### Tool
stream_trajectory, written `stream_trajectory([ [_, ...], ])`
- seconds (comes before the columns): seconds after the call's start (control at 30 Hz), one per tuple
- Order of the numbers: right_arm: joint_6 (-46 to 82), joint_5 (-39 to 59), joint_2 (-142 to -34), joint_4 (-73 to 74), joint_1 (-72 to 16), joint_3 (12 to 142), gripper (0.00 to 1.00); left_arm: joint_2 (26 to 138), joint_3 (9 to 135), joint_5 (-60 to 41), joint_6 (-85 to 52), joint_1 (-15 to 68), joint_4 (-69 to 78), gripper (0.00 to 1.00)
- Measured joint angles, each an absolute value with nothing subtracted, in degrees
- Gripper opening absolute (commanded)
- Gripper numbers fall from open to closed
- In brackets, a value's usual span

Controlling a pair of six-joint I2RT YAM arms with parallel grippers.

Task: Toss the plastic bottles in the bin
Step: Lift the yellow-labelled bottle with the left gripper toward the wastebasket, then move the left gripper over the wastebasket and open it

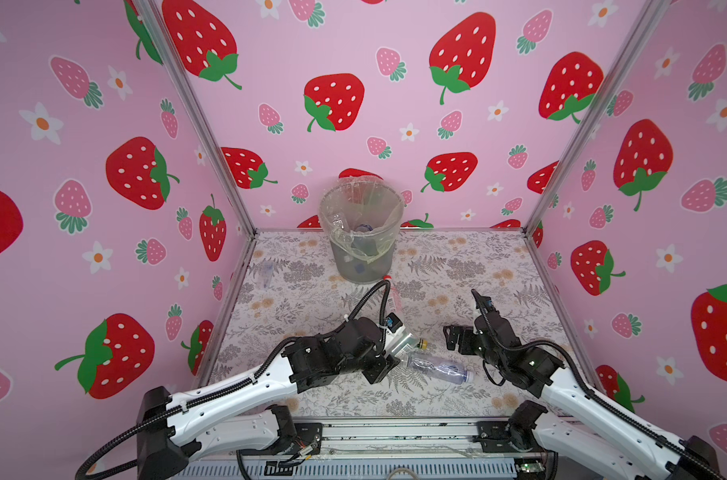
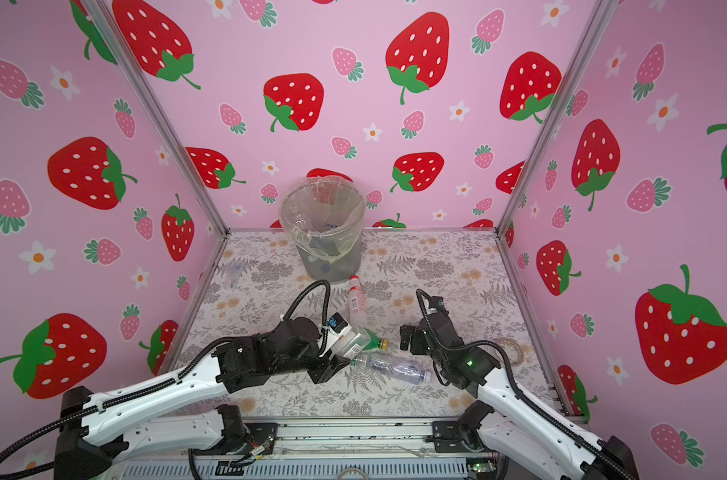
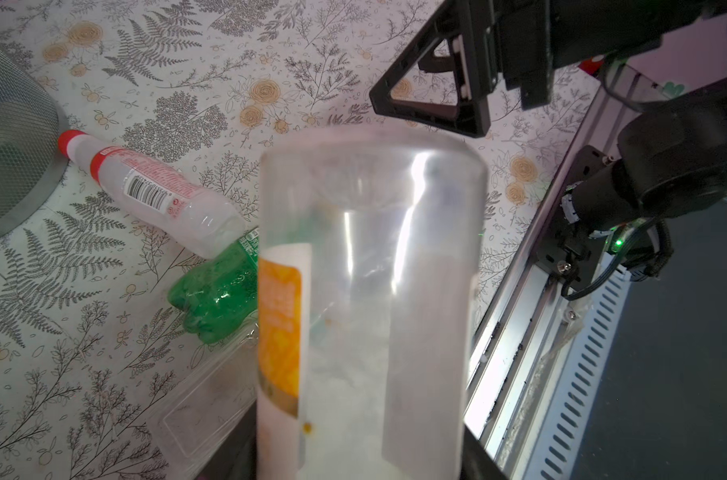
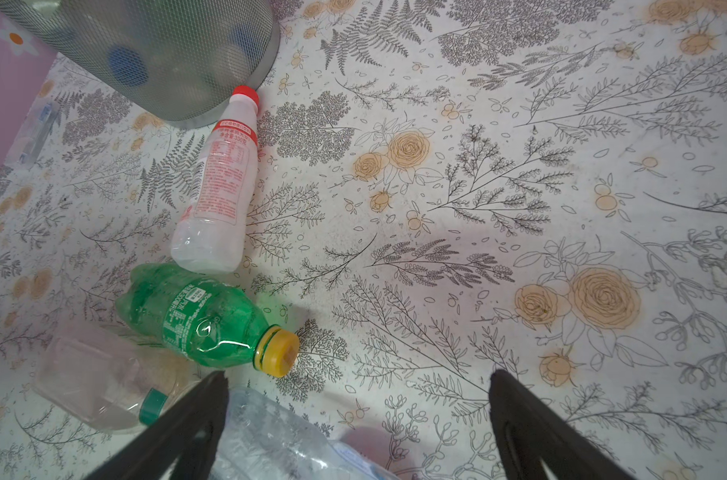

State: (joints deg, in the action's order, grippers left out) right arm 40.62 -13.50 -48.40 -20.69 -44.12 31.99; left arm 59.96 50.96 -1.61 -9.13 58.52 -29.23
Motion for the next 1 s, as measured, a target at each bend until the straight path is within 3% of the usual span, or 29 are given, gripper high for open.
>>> stream_trajectory([
  [0.47,42.1,-13.5,-59.7,-15.6,-44.1,35.2,0.99,59.3,63.2,-12.6,-10.2,36.8,-33.3,0.56],
  [1.0,37.6,-11.9,-69.3,-12.7,-43.2,40.8,0.99,57.5,67.7,-15.0,-16.5,18.2,-31.5,0.56],
])
